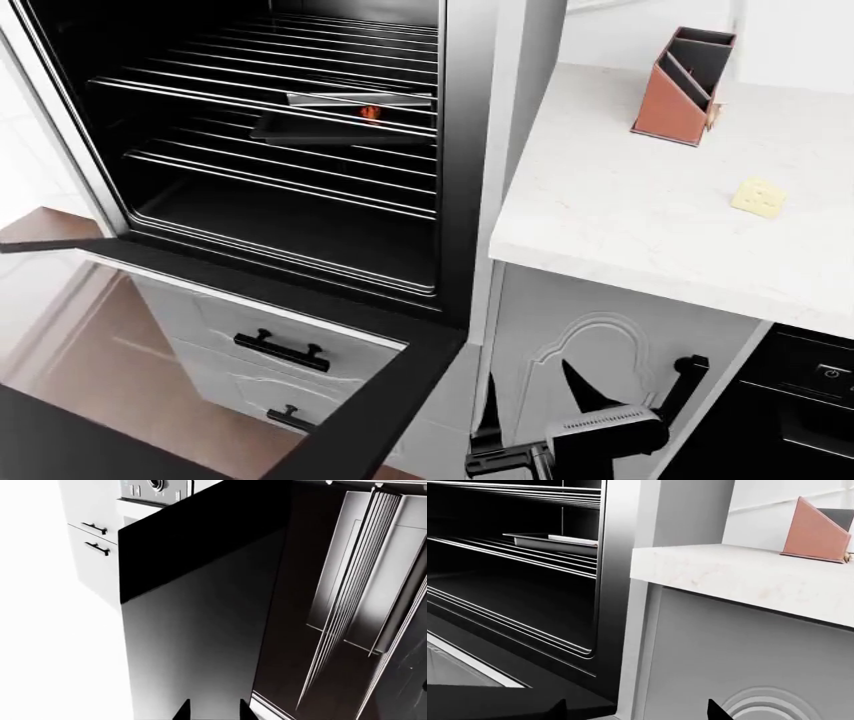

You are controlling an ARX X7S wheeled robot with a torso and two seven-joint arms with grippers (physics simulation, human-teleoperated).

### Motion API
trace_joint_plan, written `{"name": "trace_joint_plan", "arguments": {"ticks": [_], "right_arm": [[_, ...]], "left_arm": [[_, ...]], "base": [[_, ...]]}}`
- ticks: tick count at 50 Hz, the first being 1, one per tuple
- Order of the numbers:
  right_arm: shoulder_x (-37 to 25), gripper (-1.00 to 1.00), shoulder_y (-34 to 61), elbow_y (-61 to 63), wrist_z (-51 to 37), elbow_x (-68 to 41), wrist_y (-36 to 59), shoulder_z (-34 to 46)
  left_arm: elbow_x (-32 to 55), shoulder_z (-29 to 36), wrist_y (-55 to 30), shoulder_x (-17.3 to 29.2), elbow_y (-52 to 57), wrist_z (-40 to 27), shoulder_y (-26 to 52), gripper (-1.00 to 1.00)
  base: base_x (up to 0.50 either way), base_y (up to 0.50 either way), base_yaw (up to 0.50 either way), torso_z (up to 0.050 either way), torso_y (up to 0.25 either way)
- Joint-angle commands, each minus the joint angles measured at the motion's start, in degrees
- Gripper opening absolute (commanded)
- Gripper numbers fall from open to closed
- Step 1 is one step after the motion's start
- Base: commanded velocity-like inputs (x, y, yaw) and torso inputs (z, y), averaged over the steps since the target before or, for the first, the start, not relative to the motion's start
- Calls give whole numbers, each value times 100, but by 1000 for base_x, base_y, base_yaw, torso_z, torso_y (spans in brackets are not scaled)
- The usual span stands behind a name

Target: Open the oven door

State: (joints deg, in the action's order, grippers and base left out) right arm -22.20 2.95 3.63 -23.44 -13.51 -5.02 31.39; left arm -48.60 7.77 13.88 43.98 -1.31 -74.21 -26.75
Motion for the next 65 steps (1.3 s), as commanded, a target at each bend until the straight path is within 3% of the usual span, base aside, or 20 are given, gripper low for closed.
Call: {"name": "trace_joint_plan", "arguments": {"ticks": [1,51,65], "right_arm": [[-9,100,-1,18,-14,3,6,10],[-44,100,6,53,-70,12,-2,55],[-53,100,2,48,-84,14,-17,66]], "left_arm": [[-24,182,38,-124,-601,29,206,-100],[-183,701,655,-498,-2196,-514,980,-100],[-338,947,1005,-708,-3174,-999,1466,-100]], "base": [[0,1,-7,0,0],[4,3,-2,-1,0],[6,3,-4,-1,0]]}}
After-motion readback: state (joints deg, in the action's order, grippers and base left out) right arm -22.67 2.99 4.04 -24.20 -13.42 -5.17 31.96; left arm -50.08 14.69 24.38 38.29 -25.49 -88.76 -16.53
